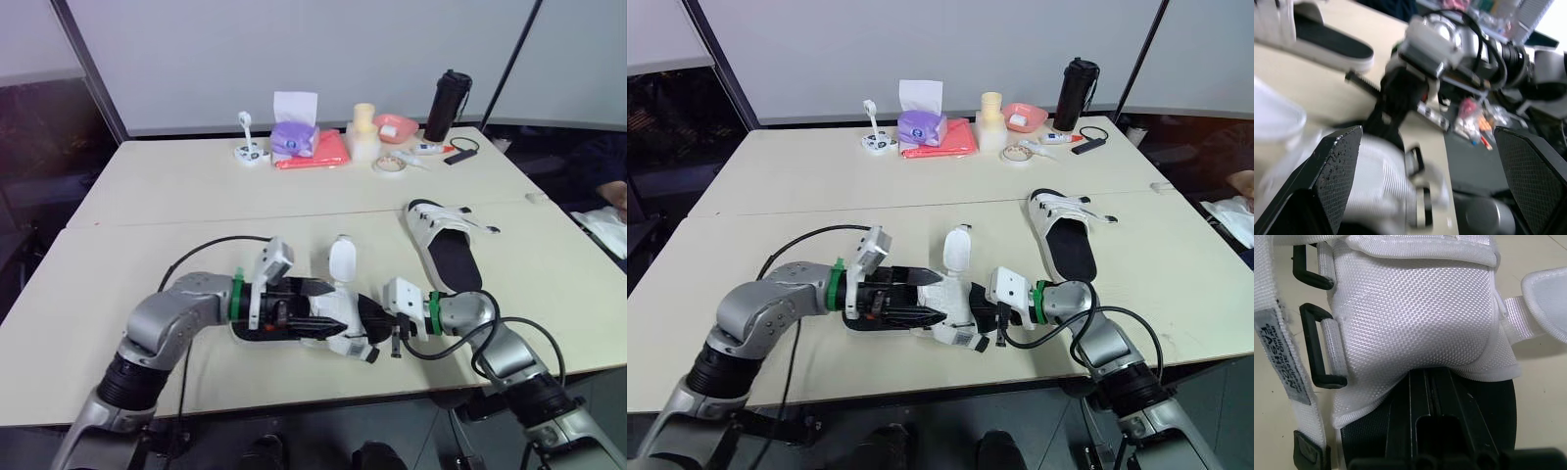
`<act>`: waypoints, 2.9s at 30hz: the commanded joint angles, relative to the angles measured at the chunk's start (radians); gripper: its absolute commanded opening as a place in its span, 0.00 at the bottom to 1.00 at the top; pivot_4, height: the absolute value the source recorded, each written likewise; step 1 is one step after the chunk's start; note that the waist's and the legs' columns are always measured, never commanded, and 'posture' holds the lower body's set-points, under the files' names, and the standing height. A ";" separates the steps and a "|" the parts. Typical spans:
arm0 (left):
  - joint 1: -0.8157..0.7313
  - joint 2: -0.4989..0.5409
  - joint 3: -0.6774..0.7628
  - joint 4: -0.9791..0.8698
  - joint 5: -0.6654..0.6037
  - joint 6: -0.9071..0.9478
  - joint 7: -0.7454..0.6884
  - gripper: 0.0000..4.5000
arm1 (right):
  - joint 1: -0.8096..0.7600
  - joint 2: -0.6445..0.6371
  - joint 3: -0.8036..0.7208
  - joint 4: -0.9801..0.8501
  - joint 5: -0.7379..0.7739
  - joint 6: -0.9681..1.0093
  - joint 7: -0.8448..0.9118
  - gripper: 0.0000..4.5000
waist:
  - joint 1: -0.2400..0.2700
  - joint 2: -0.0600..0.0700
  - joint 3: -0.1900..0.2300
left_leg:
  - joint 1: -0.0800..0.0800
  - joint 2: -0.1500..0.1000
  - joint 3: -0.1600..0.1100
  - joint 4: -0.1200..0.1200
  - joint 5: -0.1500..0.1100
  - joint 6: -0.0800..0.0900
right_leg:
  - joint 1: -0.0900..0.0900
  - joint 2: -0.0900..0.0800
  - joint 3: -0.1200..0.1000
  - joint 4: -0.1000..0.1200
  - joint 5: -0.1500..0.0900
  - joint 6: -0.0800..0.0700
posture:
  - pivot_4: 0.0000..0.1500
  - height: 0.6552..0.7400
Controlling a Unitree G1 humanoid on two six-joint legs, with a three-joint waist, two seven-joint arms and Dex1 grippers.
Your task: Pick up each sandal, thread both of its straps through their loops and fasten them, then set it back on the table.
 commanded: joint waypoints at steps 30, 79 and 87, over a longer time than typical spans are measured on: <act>-0.127 0.192 -0.279 0.062 0.313 -0.511 -0.584 0.99 | 0.065 -0.018 0.061 0.056 -0.084 0.039 -0.020 0.00 | 0.003 0.000 0.000 | 0.000 0.002 0.002 -0.001 -0.002 -0.003 | 0.002 -0.001 0.000 -0.003 -0.002 -0.007 | 1.00 0.93; 0.185 0.225 -0.063 -0.045 -0.066 0.253 0.012 0.99 | 0.094 -0.028 0.072 0.004 -0.088 0.057 -0.017 0.00 | 0.006 -0.003 -0.002 | -0.002 0.005 0.002 -0.012 -0.003 -0.005 | -0.007 -0.002 -0.001 -0.010 -0.004 -0.012 | 1.00 0.93; 0.176 0.128 -0.102 -0.026 -0.041 0.254 0.060 0.99 | 0.107 -0.033 0.070 -0.018 -0.086 0.074 -0.025 0.00 | 0.008 -0.003 -0.003 | -0.002 0.005 0.002 -0.013 -0.003 -0.005 | -0.005 -0.002 -0.002 -0.013 -0.004 -0.012 | 1.00 0.93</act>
